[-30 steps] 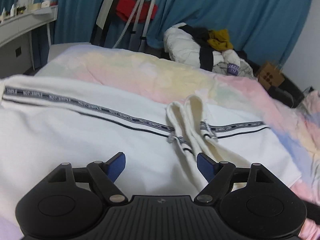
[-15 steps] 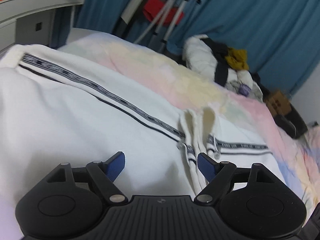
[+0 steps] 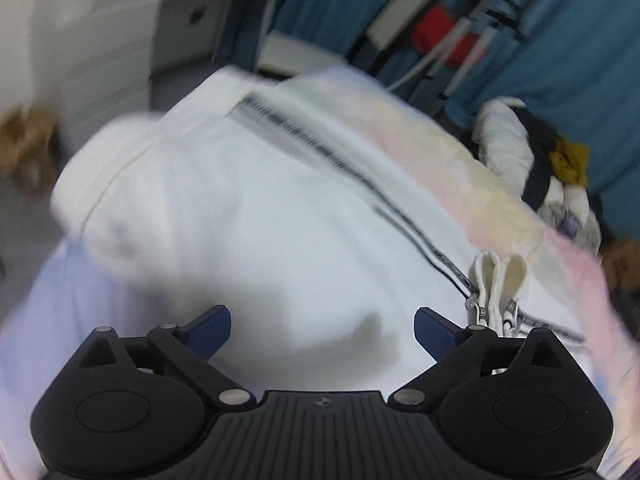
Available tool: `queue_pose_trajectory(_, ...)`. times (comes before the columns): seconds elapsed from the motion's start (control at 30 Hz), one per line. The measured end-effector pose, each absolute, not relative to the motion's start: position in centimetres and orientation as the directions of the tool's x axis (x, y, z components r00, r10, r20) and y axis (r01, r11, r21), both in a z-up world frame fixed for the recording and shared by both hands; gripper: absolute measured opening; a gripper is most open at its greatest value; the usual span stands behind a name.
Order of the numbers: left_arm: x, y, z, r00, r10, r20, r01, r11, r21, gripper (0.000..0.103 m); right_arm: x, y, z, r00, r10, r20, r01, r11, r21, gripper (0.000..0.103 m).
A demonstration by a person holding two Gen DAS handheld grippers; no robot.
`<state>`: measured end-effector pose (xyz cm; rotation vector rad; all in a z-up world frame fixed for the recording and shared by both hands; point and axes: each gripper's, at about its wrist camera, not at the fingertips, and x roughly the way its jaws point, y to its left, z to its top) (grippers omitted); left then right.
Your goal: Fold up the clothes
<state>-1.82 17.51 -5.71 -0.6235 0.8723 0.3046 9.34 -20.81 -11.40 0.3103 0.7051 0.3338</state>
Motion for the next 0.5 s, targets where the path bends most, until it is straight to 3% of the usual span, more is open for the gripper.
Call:
queue_pose_trajectory(0.17, -1.3, 21.9, -8.6, 0.55, -0.004, -0.835, -0.649, 0.628, -0.43, 0.1, 9.0, -21.7, -11.0, 0.734, 0.353, -0.579, -0.144, 0.915, 0.376, 0.024)
queue_pose_trajectory(0.3, -0.9, 23.4, -10.1, 0.594, 0.004, -0.804, -0.683, 0.529, -0.503, 0.1, 8.5, -22.7, -10.7, 0.755, 0.317, -0.574, -0.107, 0.923, 0.369, 0.024)
queue_pose_trajectory(0.47, 0.1, 24.5, -8.6, 0.689, 0.112, -0.716, -0.646, 0.544, -0.536, 0.086, 8.9, -23.3, -10.7, 0.773, 0.303, -0.557, -0.099, 0.925, 0.366, 0.027)
queue_pose_trajectory(0.5, 0.5, 25.0, -8.6, 0.696, 0.122, -0.708, -0.645, 0.538, -0.542, 0.079, 9.2, -23.2, -11.0, 0.766, 0.305, -0.566, -0.1, 0.926, 0.365, 0.026)
